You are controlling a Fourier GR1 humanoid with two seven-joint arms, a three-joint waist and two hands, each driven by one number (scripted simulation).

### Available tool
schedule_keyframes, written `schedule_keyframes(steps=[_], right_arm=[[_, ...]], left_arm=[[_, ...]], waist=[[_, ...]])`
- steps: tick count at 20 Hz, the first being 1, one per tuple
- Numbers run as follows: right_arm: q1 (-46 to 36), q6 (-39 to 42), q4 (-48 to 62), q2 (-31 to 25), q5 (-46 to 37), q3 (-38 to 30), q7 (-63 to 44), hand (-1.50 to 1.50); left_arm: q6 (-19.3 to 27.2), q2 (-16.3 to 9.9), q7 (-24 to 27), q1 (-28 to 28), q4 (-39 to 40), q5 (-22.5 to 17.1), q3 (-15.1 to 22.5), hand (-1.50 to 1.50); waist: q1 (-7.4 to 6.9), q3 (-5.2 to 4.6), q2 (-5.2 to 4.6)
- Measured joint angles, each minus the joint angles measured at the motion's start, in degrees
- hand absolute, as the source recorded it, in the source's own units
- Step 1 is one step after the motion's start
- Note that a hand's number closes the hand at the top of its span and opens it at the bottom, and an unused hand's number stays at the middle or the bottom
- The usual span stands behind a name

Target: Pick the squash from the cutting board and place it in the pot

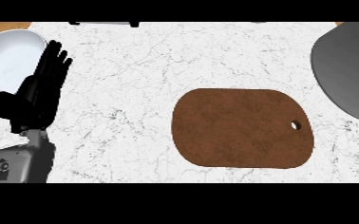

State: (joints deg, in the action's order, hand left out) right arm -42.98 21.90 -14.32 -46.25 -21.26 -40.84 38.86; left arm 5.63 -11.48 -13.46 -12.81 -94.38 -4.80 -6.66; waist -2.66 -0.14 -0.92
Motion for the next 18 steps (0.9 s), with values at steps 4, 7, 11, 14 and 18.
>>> schedule_keyframes(steps=[4, 7, 11, 14, 18], right_arm=[[1.47, 3.41, 1.96, -4.13, 1.66, -1.5, -0.4, -1.5], [2.67, 5.68, 2.79, -6.44, 2.32, -2.0, -0.79, -1.5], [3.88, 7.77, 3.14, -9.24, 2.74, -2.15, -1.95, -1.5], [5.52, 8.68, 3.01, -10.55, 2.89, -2.06, -1.94, -1.5], [6.58, 8.61, 2.48, -11.05, 2.88, -1.66, -1.65, -1.5]], left_arm=[[0.53, 0.68, 0.01, 0.05, -0.24, 0.52, 0.58, 0.0], [0.19, 0.57, 0.59, -0.21, 0.6, 0.29, 0.26, 0.0], [0.31, 0.57, 0.77, -1.01, 1.38, 0.37, 0.06, 0.0], [0.24, 0.66, 0.9, -0.64, 1.46, 0.33, 0.04, 0.0], [0.18, 0.87, 1.36, -0.39, 1.74, 0.31, 0.03, 0.0]], waist=[[-0.02, 0.27, -0.27], [0.15, 0.45, -0.41], [0.17, 0.61, -0.56], [0.21, 0.69, -0.53], [-0.02, 0.69, -0.55]])
